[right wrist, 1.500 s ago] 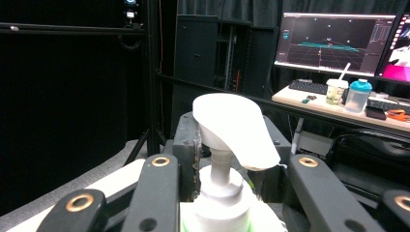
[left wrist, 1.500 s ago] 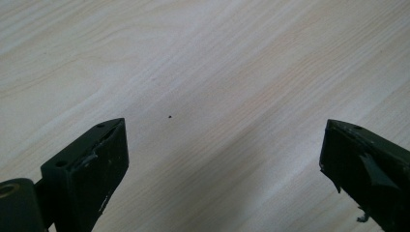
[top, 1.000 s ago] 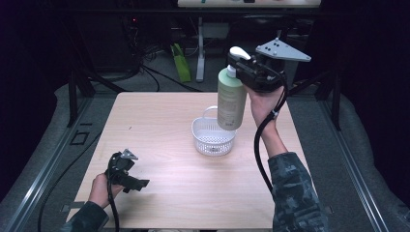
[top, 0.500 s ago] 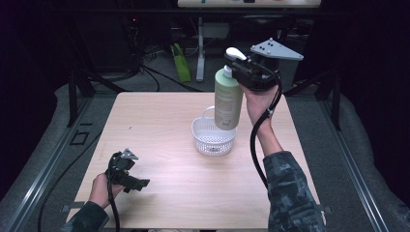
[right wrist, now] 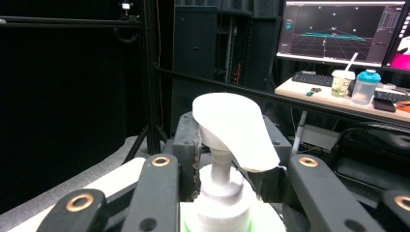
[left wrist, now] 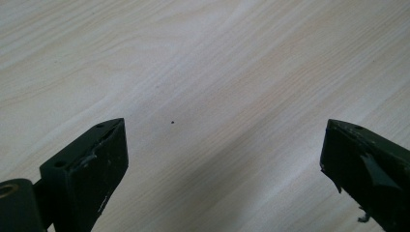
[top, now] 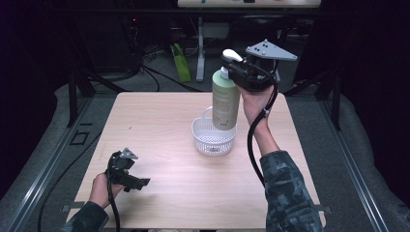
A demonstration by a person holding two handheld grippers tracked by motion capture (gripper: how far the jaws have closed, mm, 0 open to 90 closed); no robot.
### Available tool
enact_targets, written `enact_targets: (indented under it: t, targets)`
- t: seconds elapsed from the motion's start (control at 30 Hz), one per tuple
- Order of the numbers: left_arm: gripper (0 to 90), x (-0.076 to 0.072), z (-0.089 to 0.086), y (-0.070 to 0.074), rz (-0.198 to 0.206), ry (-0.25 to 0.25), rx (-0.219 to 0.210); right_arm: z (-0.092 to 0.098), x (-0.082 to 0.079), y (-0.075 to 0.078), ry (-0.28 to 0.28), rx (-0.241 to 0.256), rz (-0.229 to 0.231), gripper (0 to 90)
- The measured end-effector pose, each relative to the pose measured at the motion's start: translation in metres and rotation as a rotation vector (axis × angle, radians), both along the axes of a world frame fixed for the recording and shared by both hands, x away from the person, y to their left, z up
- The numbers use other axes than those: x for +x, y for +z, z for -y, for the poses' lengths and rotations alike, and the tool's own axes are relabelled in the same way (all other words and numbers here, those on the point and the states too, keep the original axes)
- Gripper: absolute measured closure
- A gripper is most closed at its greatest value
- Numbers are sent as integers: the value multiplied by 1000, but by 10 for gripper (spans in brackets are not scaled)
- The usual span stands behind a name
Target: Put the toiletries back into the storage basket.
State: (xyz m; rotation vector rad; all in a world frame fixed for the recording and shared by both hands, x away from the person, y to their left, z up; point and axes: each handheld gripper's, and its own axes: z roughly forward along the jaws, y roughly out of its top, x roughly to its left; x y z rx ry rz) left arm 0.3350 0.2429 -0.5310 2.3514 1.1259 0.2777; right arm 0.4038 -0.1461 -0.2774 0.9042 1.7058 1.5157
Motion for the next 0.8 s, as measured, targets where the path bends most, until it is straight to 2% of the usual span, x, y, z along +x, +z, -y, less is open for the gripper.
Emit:
enact_targets:
  t: [0.57, 0.8]
  targets:
    - [31, -1, 0, 1, 3, 0, -5, -9, 7, -11, 9, 8, -14, 679]
    - [32, 0, -1, 1, 1, 0, -5, -16, 11, -20, 16, 6, -29, 679]
